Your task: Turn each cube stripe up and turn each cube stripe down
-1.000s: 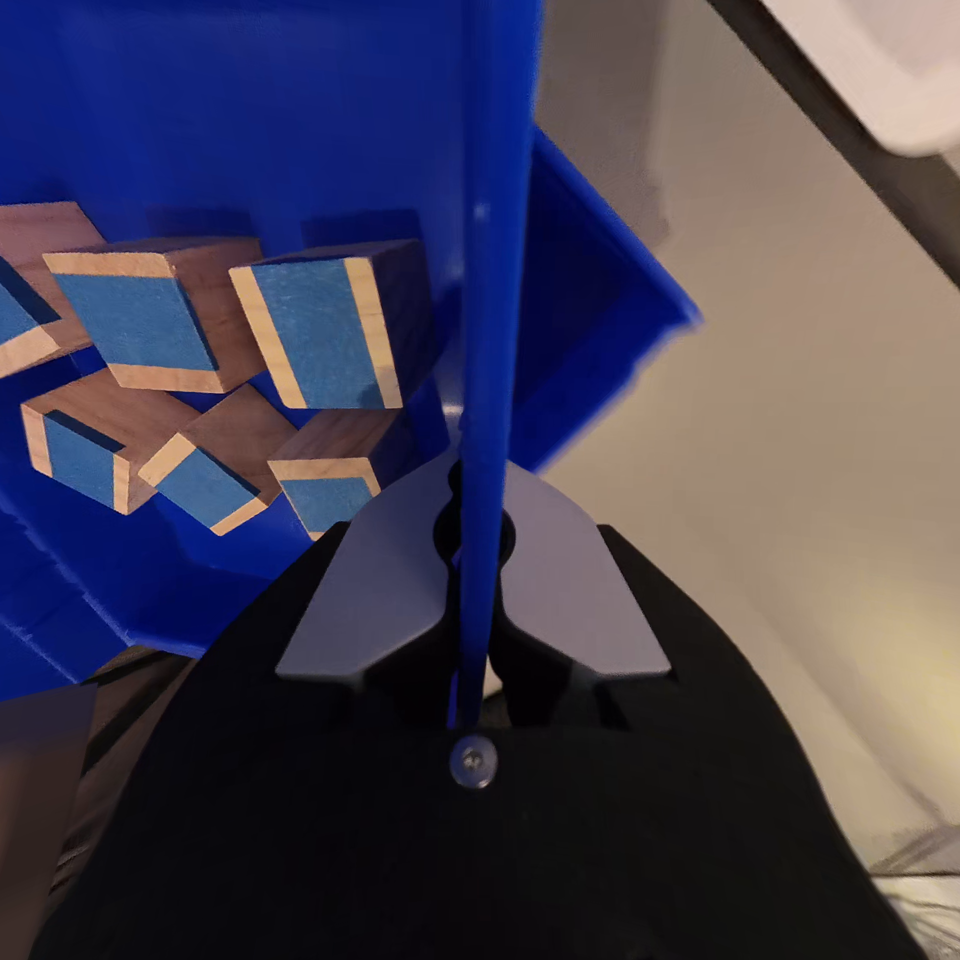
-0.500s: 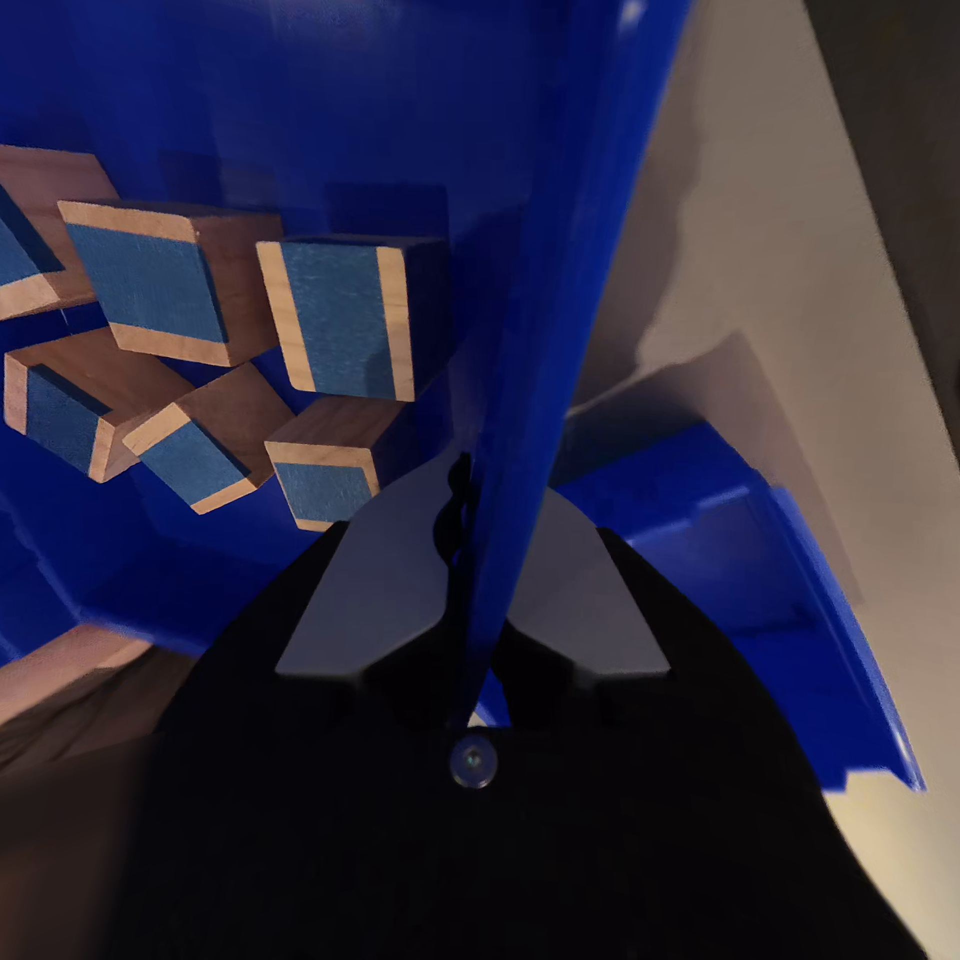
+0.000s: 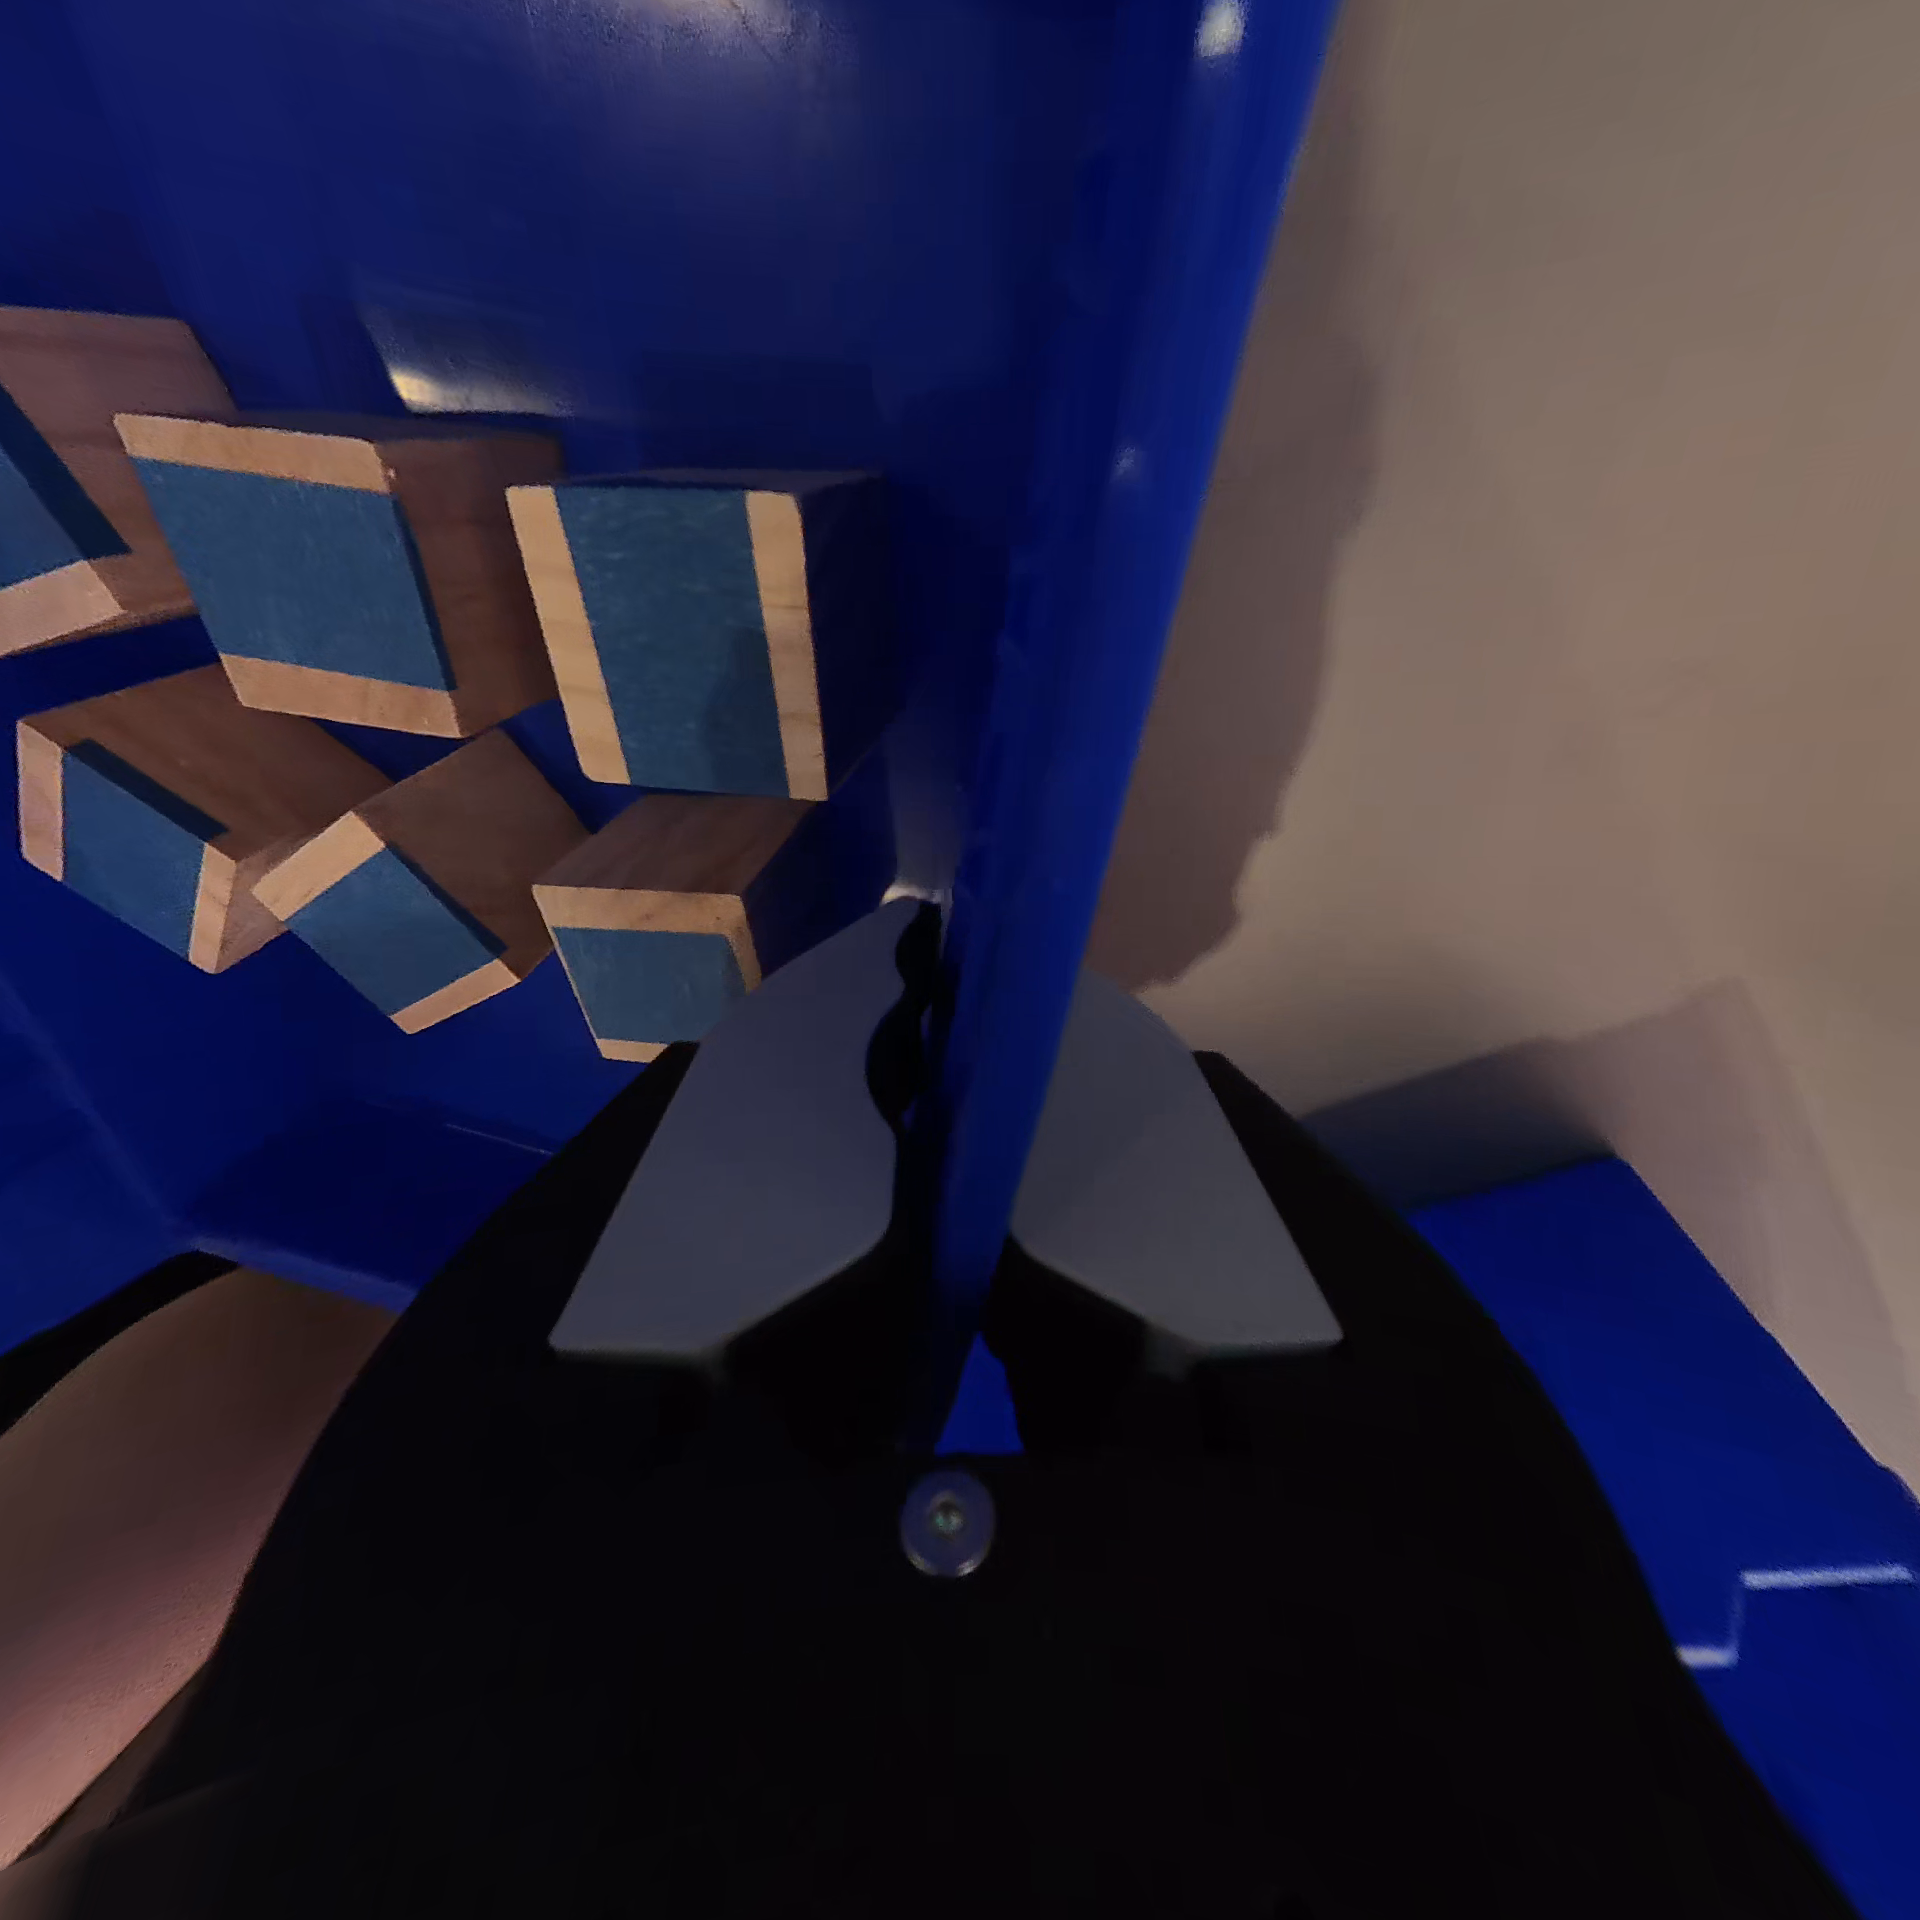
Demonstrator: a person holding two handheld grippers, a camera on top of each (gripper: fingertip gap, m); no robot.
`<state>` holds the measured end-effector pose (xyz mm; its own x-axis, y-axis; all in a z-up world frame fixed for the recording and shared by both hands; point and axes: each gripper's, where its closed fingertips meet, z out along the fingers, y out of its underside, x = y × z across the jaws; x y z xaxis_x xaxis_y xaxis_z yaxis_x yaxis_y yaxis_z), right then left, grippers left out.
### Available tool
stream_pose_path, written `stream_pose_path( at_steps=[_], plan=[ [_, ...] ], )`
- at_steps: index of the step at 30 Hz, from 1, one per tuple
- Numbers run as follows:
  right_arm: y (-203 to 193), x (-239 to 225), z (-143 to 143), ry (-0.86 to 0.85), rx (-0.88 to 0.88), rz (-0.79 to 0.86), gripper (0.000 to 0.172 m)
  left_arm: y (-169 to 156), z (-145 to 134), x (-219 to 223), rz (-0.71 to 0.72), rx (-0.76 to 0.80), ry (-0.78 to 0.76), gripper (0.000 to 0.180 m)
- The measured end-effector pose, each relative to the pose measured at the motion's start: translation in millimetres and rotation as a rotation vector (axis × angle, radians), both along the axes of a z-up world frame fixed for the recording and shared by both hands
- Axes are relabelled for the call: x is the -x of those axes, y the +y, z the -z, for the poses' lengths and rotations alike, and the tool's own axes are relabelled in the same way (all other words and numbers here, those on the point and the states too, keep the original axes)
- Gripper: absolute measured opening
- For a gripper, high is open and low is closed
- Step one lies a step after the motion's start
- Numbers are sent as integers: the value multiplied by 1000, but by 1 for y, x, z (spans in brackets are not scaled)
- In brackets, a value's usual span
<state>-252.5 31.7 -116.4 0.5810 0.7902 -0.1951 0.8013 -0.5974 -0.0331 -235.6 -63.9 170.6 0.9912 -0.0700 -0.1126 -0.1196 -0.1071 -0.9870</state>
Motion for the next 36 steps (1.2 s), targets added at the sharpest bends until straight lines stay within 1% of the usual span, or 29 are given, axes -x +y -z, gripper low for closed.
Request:
stream_pose_path(
  at_steps=[1,5,9,10,12,13,14,15,16,17,19,20,21,23,24,26,29,30,31,32,33,36],
  plan=[
    [1,-1,6,-7,-7,3,7,0,0,0,2,0,1,64],
    [-3,-6,23,-15,22,25,6,1,1,-4,14,6,7,64],
    [-1,-6,18,4,-14,2,9,3,5,-7,20,24,19,65],
    [6,-3,10,45,-60,10,13,3,6,-7,21,27,22,66],
    [24,0,-20,153,-213,23,21,2,7,-8,25,33,23,67],
    [33,-4,-42,201,-321,21,28,1,7,-8,27,36,23,68],
    [40,-13,-66,248,-441,26,39,0,7,-7,29,37,21,68],
    [43,-28,-90,286,-551,38,44,-1,7,-6,30,36,16,68],
    [41,-50,-108,304,-643,55,45,-2,6,-5,34,33,8,68],
    [39,-79,-119,295,-721,74,48,-3,6,-4,37,35,1,68],
    [38,-156,-125,196,-833,170,64,-4,9,-3,42,50,-3,67],
    [38,-197,-121,132,-835,245,73,-4,9,-2,42,55,-4,67],
    [34,-235,-112,80,-799,325,77,-4,9,-2,41,55,-6,67],
    [22,-292,-86,26,-662,461,81,-3,8,-4,44,47,-12,67],
    [15,-312,-72,7,-590,506,82,-2,8,-6,47,49,-9,67],
    [1,-340,-43,-54,-473,543,82,0,11,-11,52,65,12,67],
    [-21,-362,-2,-132,-303,516,79,3,17,-17,54,92,48,67],
    [-29,-361,9,-111,-223,507,71,4,18,-19,54,99,56,67],
    [-37,-356,16,-49,-127,506,60,5,20,-20,54,104,62,67],
    [-41,-353,18,5,-58,518,35,5,21,-22,57,109,66,67],
    [-40,-358,18,32,-35,533,15,5,22,-24,62,112,68,67],
    [-34,-398,19,-10,-59,533,9,6,22,-28,66,113,80,67]
  ],
)
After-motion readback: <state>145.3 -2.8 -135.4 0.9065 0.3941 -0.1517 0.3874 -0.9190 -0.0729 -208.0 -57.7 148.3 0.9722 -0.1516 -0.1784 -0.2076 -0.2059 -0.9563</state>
